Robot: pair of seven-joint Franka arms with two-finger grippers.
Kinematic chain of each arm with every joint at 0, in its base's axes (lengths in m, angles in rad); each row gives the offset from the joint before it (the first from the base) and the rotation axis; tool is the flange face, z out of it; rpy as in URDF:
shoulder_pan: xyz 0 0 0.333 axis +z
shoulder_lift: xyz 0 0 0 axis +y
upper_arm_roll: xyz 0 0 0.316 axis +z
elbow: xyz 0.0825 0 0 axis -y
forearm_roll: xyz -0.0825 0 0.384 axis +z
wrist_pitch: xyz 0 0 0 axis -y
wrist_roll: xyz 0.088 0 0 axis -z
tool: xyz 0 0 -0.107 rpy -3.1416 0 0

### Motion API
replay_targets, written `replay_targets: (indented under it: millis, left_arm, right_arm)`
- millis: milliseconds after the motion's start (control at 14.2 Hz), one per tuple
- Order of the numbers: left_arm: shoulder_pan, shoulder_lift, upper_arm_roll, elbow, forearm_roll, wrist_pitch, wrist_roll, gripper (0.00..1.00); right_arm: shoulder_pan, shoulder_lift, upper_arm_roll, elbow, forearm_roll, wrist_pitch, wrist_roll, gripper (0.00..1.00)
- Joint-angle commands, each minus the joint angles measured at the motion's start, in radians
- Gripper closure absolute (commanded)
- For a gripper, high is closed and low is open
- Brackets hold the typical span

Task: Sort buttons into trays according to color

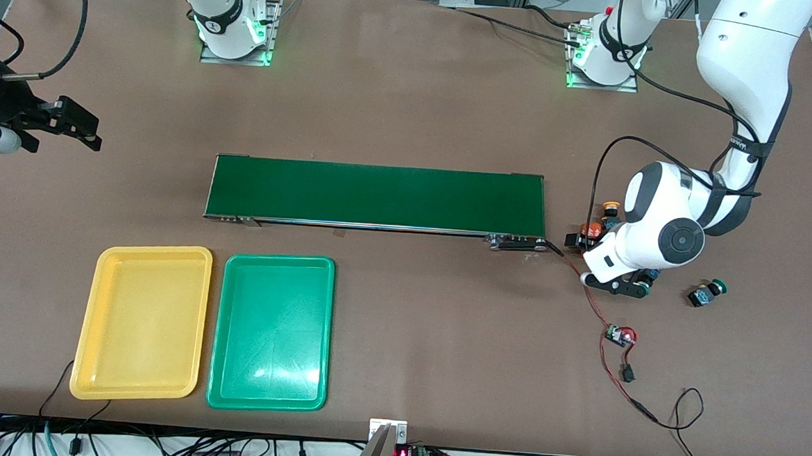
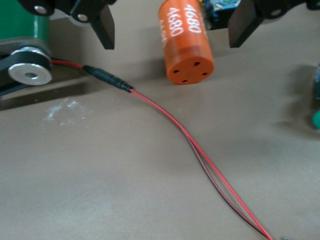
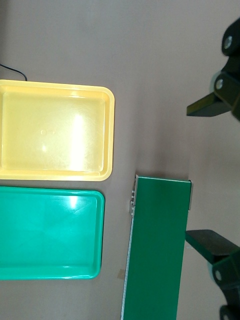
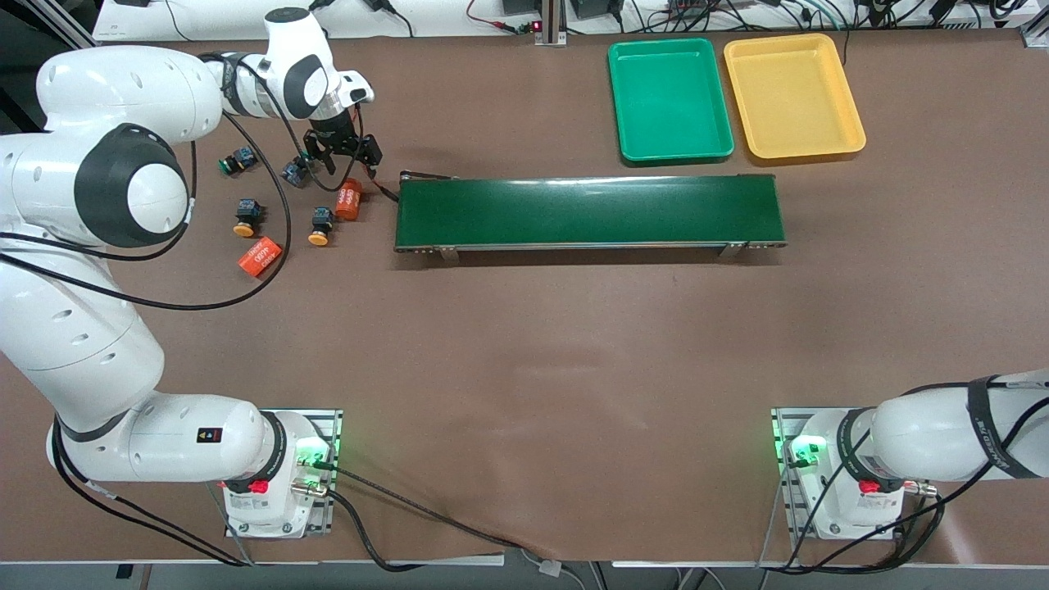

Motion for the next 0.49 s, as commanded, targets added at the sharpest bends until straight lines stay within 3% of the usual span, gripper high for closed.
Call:
replay_targets:
  millis: [0,424]
  left_arm:
    - [0.023,-0.027,-0.011,-0.051,0.026,0.011,0.049,0.00]
    - [0.046,-0.013,-0.014,-0.100,0.014,0.013,0.040,0.00]
  right_arm:
    - [-0.006,0.004,0.002,0.010,-0.002,-0.001,-0.001,0.00]
    - [-0.006,0.004,0.002,0.010,-0.002,-0.001,-0.001,0.00]
